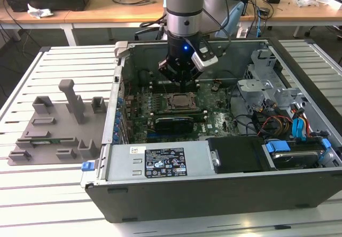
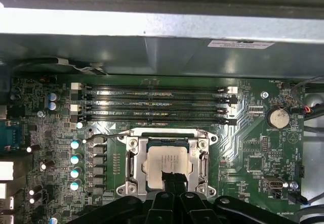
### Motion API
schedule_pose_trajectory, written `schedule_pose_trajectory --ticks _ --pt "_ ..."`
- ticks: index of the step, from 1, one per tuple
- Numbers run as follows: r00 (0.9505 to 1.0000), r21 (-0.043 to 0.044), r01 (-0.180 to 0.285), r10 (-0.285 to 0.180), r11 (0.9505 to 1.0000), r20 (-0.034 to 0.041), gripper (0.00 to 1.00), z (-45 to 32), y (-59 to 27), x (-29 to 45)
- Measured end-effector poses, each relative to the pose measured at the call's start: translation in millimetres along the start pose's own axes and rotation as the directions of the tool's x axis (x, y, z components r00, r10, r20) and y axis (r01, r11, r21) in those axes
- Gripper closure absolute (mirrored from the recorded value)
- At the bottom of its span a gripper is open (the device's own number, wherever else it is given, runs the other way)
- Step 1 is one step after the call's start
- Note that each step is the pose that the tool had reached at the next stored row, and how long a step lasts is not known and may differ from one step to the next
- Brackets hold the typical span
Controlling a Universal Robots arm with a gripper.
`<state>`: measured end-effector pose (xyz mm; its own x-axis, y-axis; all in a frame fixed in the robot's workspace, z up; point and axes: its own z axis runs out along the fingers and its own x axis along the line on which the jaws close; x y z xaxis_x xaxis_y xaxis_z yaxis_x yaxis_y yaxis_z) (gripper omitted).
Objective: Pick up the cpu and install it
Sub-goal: 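Install the first cpu locking lever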
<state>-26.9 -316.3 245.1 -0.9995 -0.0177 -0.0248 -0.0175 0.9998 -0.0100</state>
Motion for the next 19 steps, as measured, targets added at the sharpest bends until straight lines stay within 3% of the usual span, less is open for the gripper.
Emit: schedule_pose_trajectory --ticks 5,8,19 --pt "1.0 0.0 0.0 0.0 1.0 0.0 0.89 -0.7 0.0 0.2" --pt "1.0 0.0001 0.0 0.0 1.0 0.0 0.89 -0.8 0.1 4.6" --pt "1.0 0.0 0.0 0.0 1.0 0.0 0.89 -1.4 0.5 30.0"
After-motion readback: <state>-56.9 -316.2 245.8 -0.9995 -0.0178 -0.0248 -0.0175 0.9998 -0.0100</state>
